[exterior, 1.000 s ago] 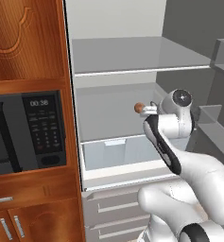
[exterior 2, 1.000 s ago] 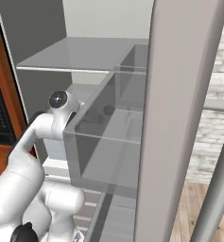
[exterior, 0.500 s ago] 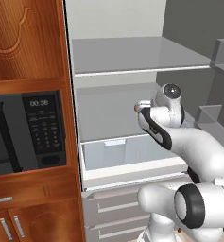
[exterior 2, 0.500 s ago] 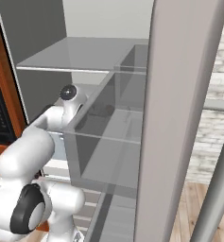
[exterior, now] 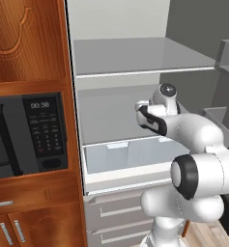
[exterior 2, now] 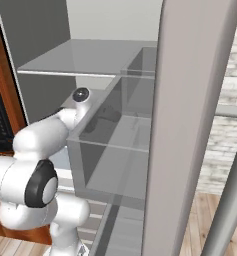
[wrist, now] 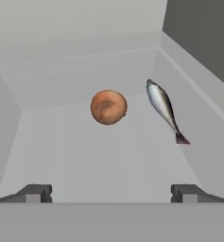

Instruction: Place one onion and one fish in each tupperware on the nearby counter, to pack two identical lunches.

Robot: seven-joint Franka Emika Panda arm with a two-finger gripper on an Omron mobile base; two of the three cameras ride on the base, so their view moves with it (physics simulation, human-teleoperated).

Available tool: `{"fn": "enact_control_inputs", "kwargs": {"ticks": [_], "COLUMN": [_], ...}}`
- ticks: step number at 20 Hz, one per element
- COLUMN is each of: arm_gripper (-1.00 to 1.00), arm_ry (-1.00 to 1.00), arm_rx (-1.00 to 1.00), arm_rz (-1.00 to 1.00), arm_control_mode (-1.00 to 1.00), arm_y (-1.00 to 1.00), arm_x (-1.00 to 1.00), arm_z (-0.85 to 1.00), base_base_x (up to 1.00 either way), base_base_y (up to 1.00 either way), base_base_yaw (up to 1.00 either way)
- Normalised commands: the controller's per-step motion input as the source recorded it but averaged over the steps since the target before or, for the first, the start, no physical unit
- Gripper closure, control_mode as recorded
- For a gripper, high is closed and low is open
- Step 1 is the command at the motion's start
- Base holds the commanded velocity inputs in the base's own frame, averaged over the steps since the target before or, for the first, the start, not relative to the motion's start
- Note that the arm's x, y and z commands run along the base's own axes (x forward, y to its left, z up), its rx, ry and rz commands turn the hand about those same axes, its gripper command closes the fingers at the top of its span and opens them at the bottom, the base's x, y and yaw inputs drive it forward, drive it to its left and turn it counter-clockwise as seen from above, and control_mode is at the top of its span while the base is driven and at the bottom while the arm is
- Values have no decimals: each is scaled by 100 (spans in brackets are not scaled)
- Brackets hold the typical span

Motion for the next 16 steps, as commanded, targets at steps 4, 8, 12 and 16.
{"fn": "enact_control_inputs", "kwargs": {"ticks": [4,8,12,16], "arm_gripper": [-100,-100,-100,-100], "arm_ry": [1,2,3,3], "arm_rx": [0,0,0,0], "arm_rz": [0,0,0,0], "arm_control_mode": [-100,-100,-100,-100], "arm_y": [-1,-7,-11,-9], "arm_x": [49,47,48,48], "arm_z": [-26,-24,-23,-23], "base_base_x": [0,0,0,0], "base_base_y": [0,0,0,0], "base_base_yaw": [0,0,0,0]}}
